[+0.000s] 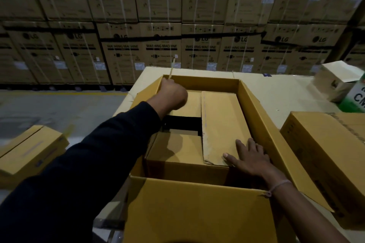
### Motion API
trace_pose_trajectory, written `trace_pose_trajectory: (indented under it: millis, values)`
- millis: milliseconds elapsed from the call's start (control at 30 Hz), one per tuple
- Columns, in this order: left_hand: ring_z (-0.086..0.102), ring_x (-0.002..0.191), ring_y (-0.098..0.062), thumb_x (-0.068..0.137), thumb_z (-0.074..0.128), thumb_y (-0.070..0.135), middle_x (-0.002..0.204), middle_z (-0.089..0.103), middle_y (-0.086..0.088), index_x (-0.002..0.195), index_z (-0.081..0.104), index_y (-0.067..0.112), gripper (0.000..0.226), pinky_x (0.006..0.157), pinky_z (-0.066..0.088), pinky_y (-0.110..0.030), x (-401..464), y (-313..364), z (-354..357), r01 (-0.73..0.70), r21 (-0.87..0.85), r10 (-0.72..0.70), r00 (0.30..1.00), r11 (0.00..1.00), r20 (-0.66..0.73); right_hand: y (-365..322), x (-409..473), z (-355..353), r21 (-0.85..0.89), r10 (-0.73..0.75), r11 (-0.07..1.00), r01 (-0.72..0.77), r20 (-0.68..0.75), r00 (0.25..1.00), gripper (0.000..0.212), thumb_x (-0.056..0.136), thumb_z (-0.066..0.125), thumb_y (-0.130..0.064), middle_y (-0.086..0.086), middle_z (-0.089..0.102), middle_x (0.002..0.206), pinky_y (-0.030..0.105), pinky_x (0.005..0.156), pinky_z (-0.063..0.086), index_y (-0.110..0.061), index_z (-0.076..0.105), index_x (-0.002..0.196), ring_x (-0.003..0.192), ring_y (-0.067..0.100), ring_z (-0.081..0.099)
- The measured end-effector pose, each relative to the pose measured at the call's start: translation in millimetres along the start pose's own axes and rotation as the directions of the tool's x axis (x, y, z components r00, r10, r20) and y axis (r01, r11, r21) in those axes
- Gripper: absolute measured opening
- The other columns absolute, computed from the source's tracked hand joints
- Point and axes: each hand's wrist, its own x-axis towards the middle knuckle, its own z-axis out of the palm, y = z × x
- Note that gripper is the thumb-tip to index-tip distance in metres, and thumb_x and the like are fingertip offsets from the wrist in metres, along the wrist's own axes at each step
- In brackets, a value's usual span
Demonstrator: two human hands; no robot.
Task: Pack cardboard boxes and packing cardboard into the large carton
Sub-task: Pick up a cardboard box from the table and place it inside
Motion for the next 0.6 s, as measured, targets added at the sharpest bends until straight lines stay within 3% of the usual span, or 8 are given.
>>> trace_pose_trajectory:
  millis: [67,167,233,300,367,467,533,600]
  values:
    - [0.027,0.151,-0.046,0.104,0.047,0.013,0.164,0.028,-0.025,0.153,0.040,0.003,0.051,0.117,0.034,-0.050,-3,-22,17,0.064,-0.087,-0.064,0.998,0.994,0.006,1,2,2,-0.013,-0.006,1.000,0.006,0.002,1.000,0.102,0.088,0.029,-0.089,0.013,-0.015,0.173,0.062,0.122,0.016,-0.031,-0.002,0.166,0.158,0.044,-0.004]
    - [0.003,0.152,-0.059,0.105,0.047,0.015,0.169,0.006,-0.029,0.155,0.038,0.004,0.053,0.120,0.028,-0.063,-4,-43,55,0.197,-0.042,-0.199,0.980,0.979,-0.029,0,6,5,-0.023,-0.001,1.000,0.001,0.020,1.000,0.110,0.082,0.028,-0.094,0.016,-0.019,0.172,0.064,0.123,0.011,-0.031,-0.006,0.166,0.158,0.044,-0.011]
    - [0.003,0.152,-0.059,0.103,0.050,0.023,0.168,0.006,-0.029,0.156,0.038,0.005,0.057,0.119,0.025,-0.063,-5,-52,77,0.269,-0.119,-0.279,0.957,0.956,-0.077,-3,9,6,-0.045,0.001,0.999,0.000,0.041,0.999,0.117,0.077,0.026,-0.098,0.019,-0.021,0.171,0.066,0.123,0.005,-0.031,-0.008,0.166,0.157,0.045,-0.016]
    - [0.006,0.152,-0.057,0.101,0.052,0.034,0.169,0.010,-0.026,0.157,0.037,0.008,0.063,0.117,0.027,-0.059,-10,-55,94,0.279,-0.087,-0.287,0.953,0.956,-0.102,-10,14,3,-0.100,-0.027,0.994,0.032,0.047,0.999,0.119,0.075,0.024,-0.100,0.021,-0.018,0.171,0.067,0.122,0.002,-0.030,-0.006,0.166,0.157,0.047,-0.016]
    - [0.005,0.150,-0.058,0.098,0.053,0.044,0.169,0.012,-0.022,0.156,0.037,0.012,0.068,0.114,0.027,-0.059,-11,-52,107,0.267,-0.053,-0.272,0.954,0.962,-0.126,-28,20,-4,-0.123,-0.110,0.986,0.113,0.038,0.993,0.114,0.079,0.027,-0.097,0.019,-0.013,0.173,0.065,0.123,0.001,-0.029,0.003,0.166,0.157,0.047,-0.013]
    - [-0.001,0.150,-0.061,0.097,0.050,0.056,0.171,0.009,-0.019,0.157,0.035,0.017,0.074,0.115,0.022,-0.063,-13,-46,113,0.290,-0.030,-0.291,0.950,0.957,-0.115,-73,26,-12,-0.074,-0.363,0.930,0.360,-0.027,0.931,0.094,0.094,0.038,-0.080,0.009,-0.003,0.175,0.060,0.125,0.000,-0.026,0.015,0.167,0.160,0.037,-0.007]
    - [-0.007,0.148,-0.064,0.098,0.045,0.058,0.171,0.006,-0.021,0.158,0.035,0.020,0.071,0.116,0.009,-0.075,-14,-38,115,0.318,0.010,-0.315,0.942,0.948,-0.119,-109,28,-12,-0.054,-0.519,0.854,0.517,-0.045,0.853,0.082,0.102,0.043,-0.066,0.008,0.007,0.175,0.054,0.127,0.004,-0.019,0.023,0.165,0.161,0.031,0.000]
    - [-0.011,0.148,-0.065,0.101,0.038,0.056,0.171,0.006,-0.023,0.158,0.036,0.021,0.067,0.110,-0.010,-0.082,-15,-27,119,0.305,0.046,-0.298,0.947,0.951,-0.121,-142,28,-5,-0.006,-0.577,0.817,0.577,-0.013,0.817,0.072,0.105,0.047,-0.056,0.011,0.020,0.172,0.050,0.126,0.018,-0.013,0.032,0.161,0.159,0.033,0.015]
